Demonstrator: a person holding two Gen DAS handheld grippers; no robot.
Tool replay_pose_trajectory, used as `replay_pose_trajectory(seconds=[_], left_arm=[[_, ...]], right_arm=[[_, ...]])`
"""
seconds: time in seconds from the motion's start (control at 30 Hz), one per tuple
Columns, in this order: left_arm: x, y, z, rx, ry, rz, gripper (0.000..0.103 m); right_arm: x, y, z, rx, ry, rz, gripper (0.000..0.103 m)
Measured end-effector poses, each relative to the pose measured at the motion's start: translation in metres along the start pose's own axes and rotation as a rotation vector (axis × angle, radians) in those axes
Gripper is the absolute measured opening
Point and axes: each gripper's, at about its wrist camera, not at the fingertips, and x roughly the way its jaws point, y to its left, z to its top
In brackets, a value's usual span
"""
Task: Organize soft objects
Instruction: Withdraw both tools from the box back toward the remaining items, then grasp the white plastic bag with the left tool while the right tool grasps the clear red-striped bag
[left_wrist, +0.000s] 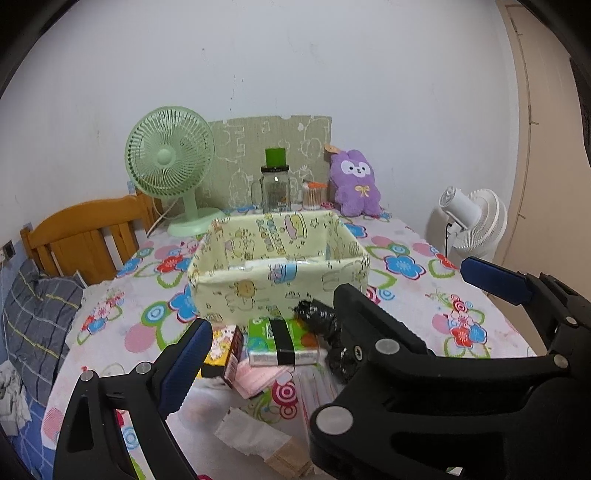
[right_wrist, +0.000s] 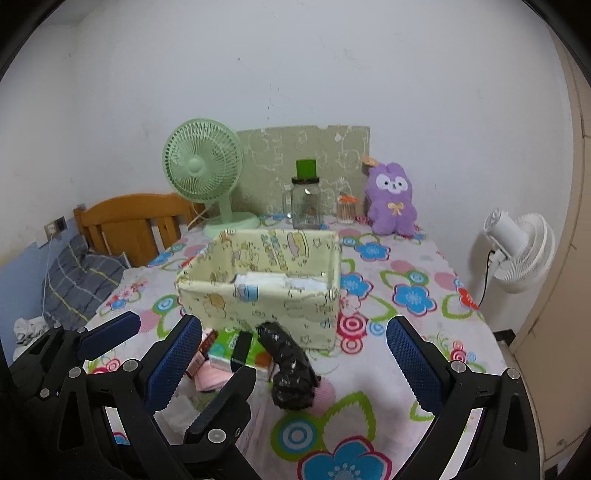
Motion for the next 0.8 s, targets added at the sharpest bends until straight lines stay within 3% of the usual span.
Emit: replay_pose_trajectory(seconds=[0.57, 0.8], left_arm=[[0.022, 0.004, -0.035, -0.028, 0.093, -0.001, 0.096], [0.027, 0.011, -0.049, -0.065, 0.113, 0.039, 0.096]], right_arm=[[0.024, -0.001, -0.037, 0.025, 0.098, 0.002, 0.101], [0.035, 0.003, -0.048, 0.025, 0.133, 0.005, 0.098]])
